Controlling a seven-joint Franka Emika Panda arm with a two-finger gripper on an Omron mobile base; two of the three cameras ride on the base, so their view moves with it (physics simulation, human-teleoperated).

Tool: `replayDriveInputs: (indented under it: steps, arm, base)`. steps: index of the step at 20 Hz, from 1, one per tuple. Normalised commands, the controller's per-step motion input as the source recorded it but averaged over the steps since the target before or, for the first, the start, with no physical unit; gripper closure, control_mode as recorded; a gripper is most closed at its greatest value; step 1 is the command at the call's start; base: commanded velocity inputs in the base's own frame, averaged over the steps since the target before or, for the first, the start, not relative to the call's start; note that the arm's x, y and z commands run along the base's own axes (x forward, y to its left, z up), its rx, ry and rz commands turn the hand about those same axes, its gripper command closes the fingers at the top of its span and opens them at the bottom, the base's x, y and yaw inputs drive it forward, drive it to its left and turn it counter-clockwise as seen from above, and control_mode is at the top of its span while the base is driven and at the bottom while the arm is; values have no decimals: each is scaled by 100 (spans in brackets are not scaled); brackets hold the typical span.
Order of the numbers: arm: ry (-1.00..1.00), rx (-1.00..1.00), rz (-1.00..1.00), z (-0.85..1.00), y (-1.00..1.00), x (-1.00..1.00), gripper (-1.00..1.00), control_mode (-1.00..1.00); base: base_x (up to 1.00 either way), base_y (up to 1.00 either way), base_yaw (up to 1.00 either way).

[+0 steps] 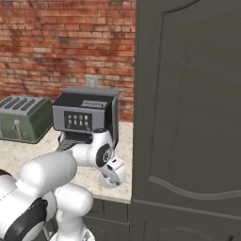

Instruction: Take a sugar cube from the saucer and place it inside the coffee. Then, grab milk from the fridge and place it next to the coffee on the counter to sweeten the coffee.

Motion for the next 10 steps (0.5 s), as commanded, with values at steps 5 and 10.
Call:
replayDriveInputs:
  steps: [5, 10]
  arm:
    - [0, 0, 0, -25, 0, 3, -100, -100]
    - [0, 0, 0, -26, 0, 0, 100, -100]
  base:
    - [0, 0, 0]
    - [0, 0, 0]
